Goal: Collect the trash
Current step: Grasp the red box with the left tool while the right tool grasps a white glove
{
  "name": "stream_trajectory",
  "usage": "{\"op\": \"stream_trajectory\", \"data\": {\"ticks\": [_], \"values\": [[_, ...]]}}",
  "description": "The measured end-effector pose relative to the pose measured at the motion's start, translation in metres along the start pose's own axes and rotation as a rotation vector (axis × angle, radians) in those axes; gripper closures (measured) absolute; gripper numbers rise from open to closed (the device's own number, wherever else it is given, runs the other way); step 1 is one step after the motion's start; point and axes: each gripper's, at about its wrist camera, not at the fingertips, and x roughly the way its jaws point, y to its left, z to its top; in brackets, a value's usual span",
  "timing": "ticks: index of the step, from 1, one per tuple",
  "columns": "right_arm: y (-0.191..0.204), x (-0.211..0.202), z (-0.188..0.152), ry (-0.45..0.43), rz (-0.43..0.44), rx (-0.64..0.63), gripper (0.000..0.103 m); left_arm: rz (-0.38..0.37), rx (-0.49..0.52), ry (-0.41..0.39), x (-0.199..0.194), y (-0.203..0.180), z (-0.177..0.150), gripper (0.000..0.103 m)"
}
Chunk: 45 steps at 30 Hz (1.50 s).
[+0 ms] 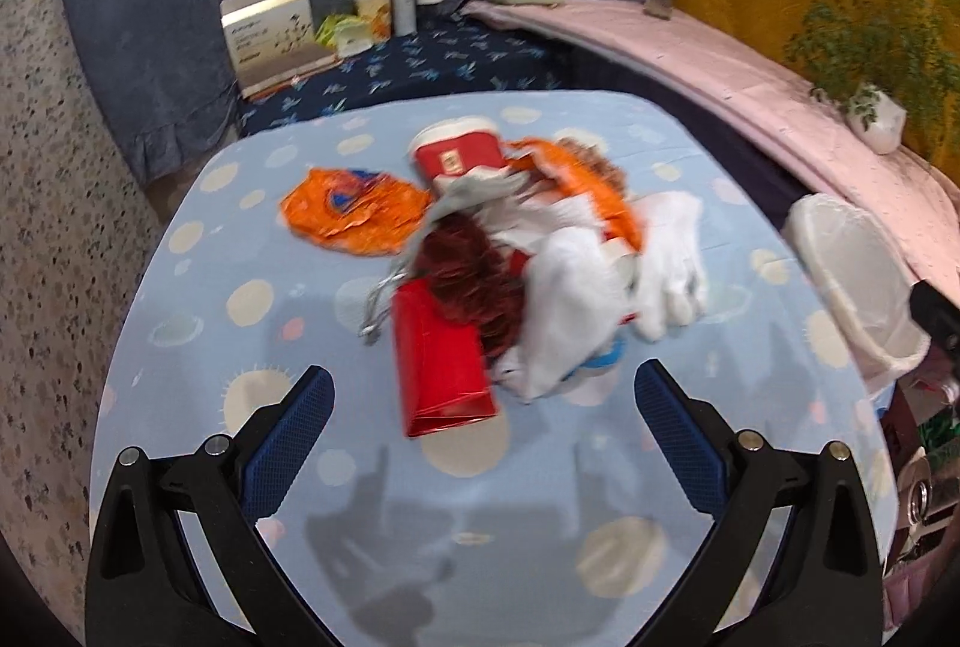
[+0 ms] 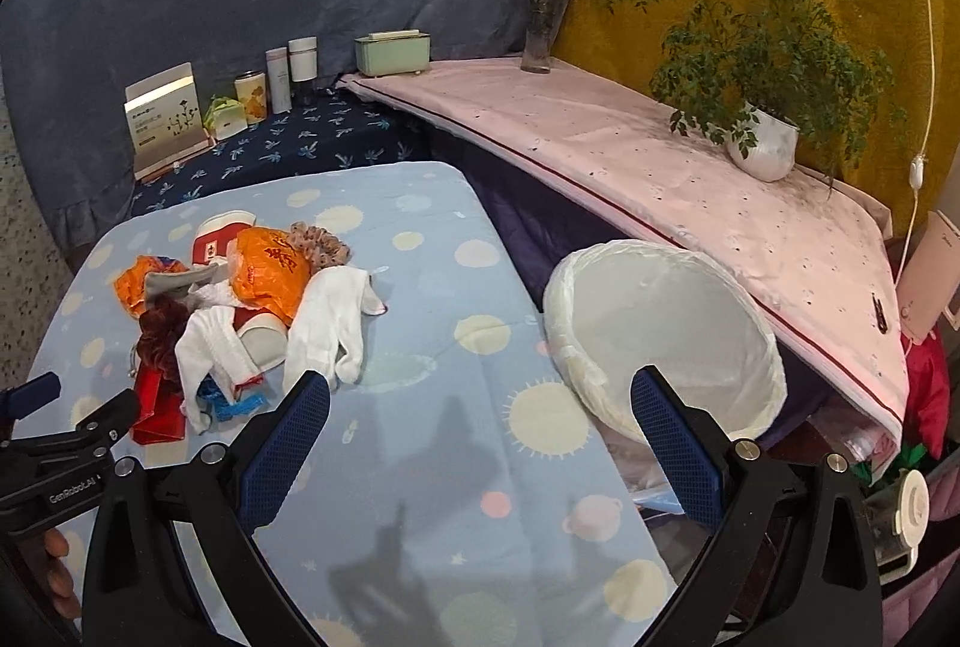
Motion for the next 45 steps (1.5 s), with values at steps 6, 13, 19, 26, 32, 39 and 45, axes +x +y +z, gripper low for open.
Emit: {"op": "stream_trajectory", "data": {"ticks": [6,13,19,26,32,39,45], "values": [[0.028,0.027,0.003,0.027,0.035,-0.021,0.007,-0.034,-0.057,0.059,0.035,0.031,-0.006,0.012],[0.065,0.048,0.003,0.066,0.1,-0.053,0.007,-0.098,-0.087,0.114,0.06,0.048,-0.008,0.032],[0.098,0.055,0.006,0.069,0.153,-0.101,0.007,-0.176,-0.081,0.155,0.072,0.052,-0.009,0.076],[0.13,0.06,0.005,0.094,0.221,-0.152,0.026,-0.217,-0.097,0.143,0.063,0.064,-0.011,0.103],[0.154,0.07,-0.002,0.135,0.276,-0.174,0.04,-0.207,-0.113,0.121,0.052,0.075,-0.008,0.103],[0.167,0.084,-0.014,0.202,0.311,-0.196,0.09,-0.193,-0.11,0.096,0.041,0.081,-0.004,0.103],[0.153,0.052,0.0,0.121,0.322,-0.187,0.097,-0.201,-0.105,0.04,0.017,0.077,0.007,0.103]]}}
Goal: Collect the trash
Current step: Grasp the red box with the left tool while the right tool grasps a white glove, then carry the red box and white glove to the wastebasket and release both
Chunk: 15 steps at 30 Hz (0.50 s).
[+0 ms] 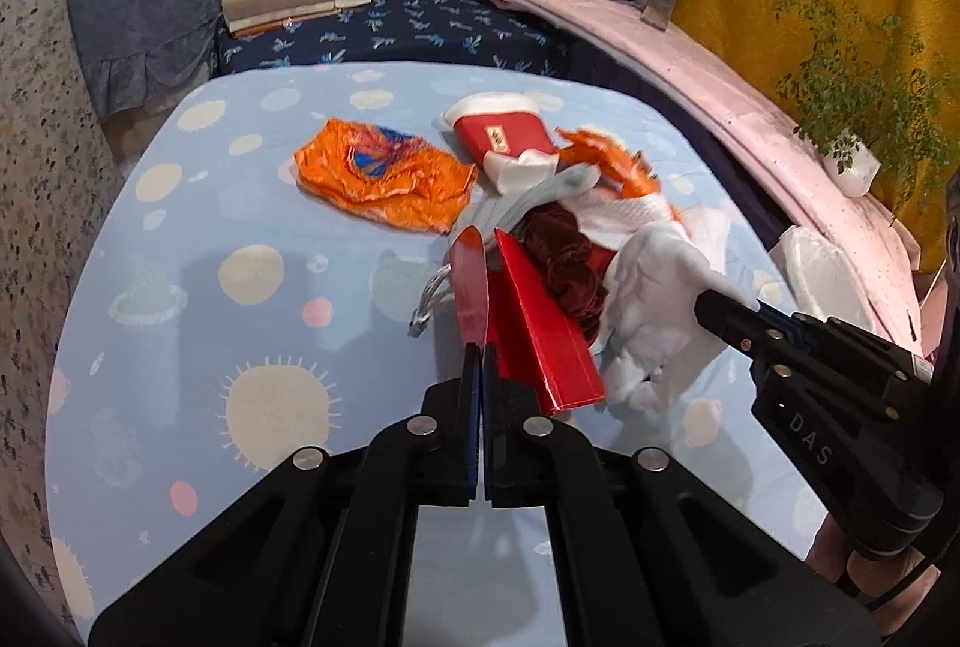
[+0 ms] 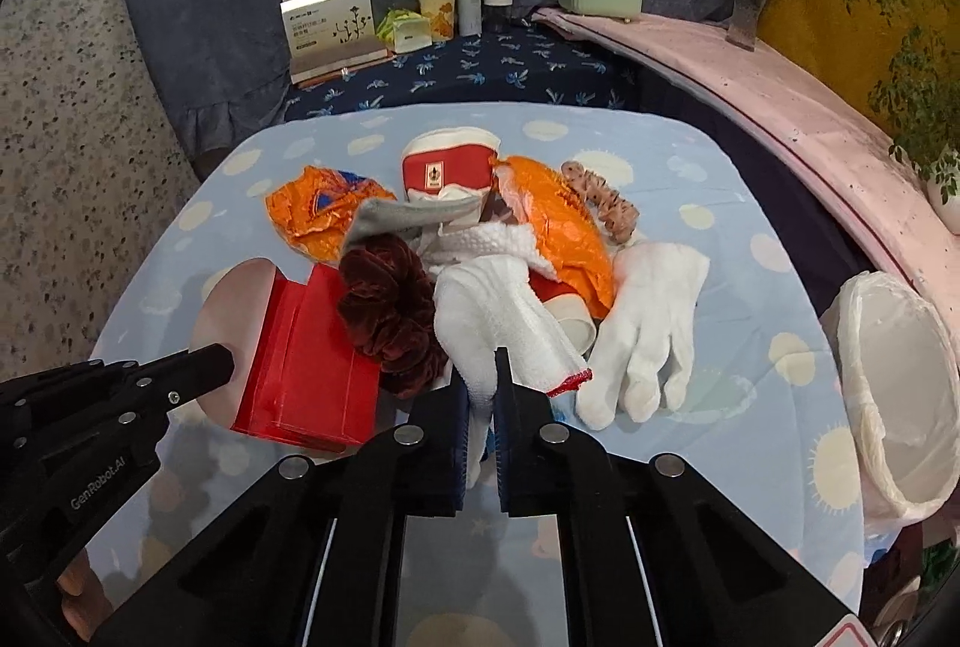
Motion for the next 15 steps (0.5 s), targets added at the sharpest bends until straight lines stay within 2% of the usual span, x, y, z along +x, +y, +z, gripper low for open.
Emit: {"op": "stream_trajectory", "data": {"ticks": [7,15], "values": [[-0.02,-0.06,0.02,-0.141,-0.025,0.025,0.097,-0.043,0.038,-0.098,-0.04,-0.032,0.016,0.103],[-0.072,-0.116,0.032,-0.263,-0.088,0.102,0.097,-0.097,0.129,-0.177,-0.065,-0.094,0.037,0.103]]}}
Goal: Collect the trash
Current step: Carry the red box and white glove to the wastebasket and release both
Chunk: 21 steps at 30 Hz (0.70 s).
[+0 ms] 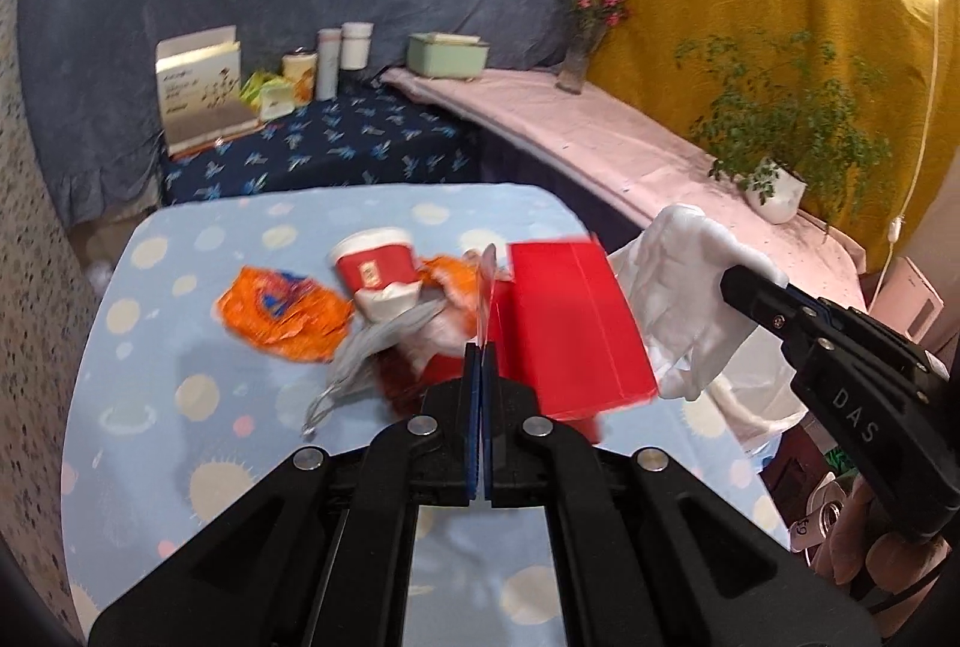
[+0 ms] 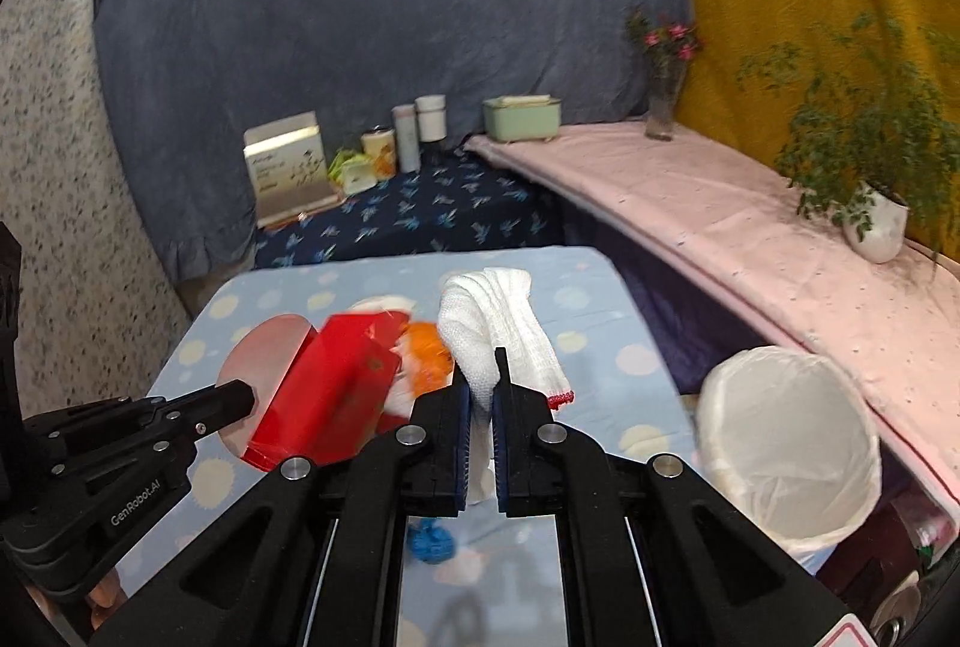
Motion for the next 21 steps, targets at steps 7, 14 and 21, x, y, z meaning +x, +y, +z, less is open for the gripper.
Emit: {"op": "stream_trajectory", "data": {"ticks": [7,14,21], "values": [[-0.064,-0.025,0.004,-0.057,-0.101,0.074,0.097,-0.065,0.078,-0.019,0.011,-0.067,0.019,0.103],[-0.135,-0.036,-0.004,-0.067,-0.211,0.163,0.097,-0.141,0.153,0.005,0.041,-0.132,0.031,0.103],[-0.187,-0.029,-0.019,-0.036,-0.292,0.227,0.097,-0.21,0.223,0.039,0.078,-0.191,0.034,0.103]]}}
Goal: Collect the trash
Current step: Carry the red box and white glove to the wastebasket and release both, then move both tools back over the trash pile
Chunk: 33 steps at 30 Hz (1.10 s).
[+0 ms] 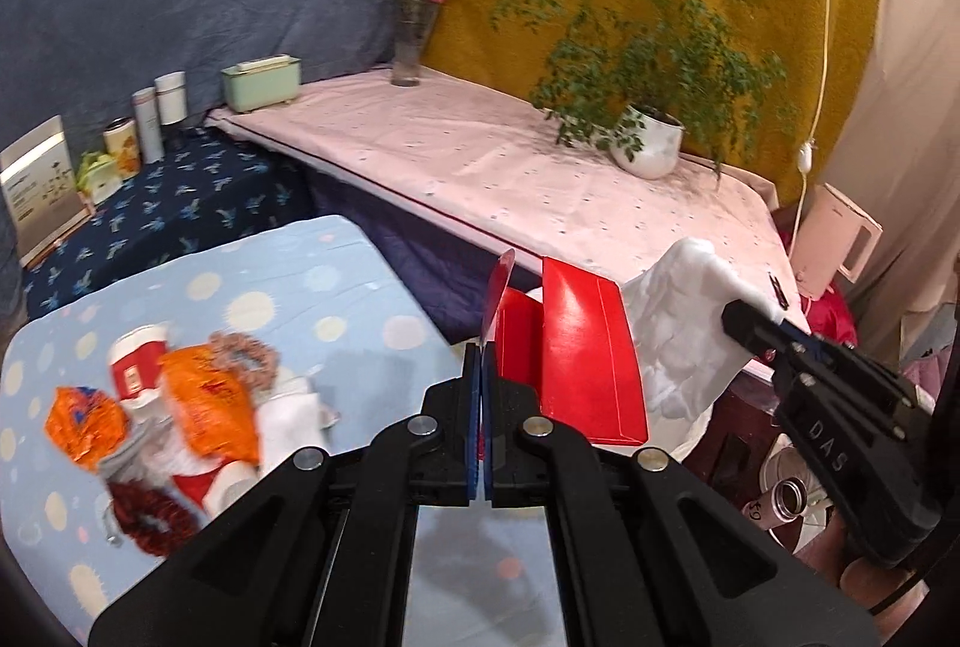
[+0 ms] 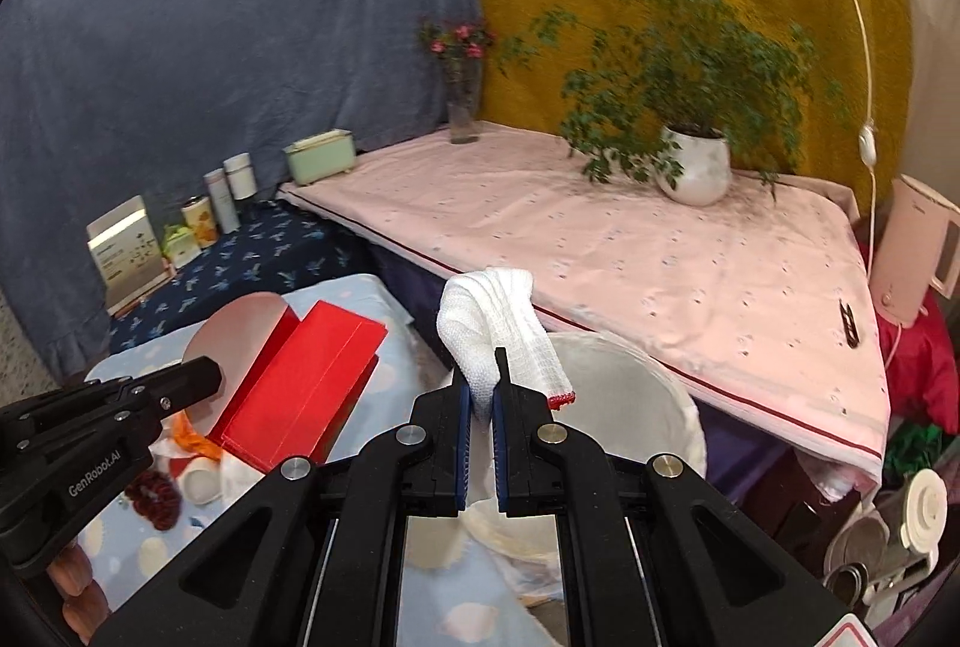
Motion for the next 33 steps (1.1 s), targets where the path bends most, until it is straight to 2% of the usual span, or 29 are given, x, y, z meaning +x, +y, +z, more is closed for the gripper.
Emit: {"op": "stream_trajectory", "data": {"ticks": [8,15,17,18,19,21,28,33], "values": [[-0.043,0.027,-0.01,0.044,-0.051,0.058,0.097,-0.049,0.068,0.037,0.054,-0.044,0.012,0.103],[-0.063,0.046,-0.012,0.063,-0.071,0.087,0.096,-0.07,0.093,0.074,0.087,-0.064,0.015,0.103],[-0.066,0.05,-0.012,0.063,-0.072,0.099,0.093,-0.081,0.082,0.088,0.096,-0.066,0.017,0.099],[-0.068,0.052,-0.012,0.063,-0.074,0.105,0.087,-0.078,0.07,0.097,0.1,-0.064,0.017,0.09],[-0.069,0.053,-0.011,0.063,-0.079,0.111,0.076,-0.066,0.058,0.095,0.103,-0.063,0.017,0.071],[-0.07,0.052,-0.011,0.051,-0.092,0.117,0.063,-0.034,0.03,0.077,0.105,-0.058,0.017,0.052],[-0.064,0.045,-0.009,0.032,-0.098,0.107,0.05,0.011,0.001,0.085,0.104,-0.04,0.013,0.051],[-0.052,0.038,-0.007,0.021,-0.084,0.096,0.046,0.028,-0.028,0.076,0.093,-0.026,0.011,0.051]]}}
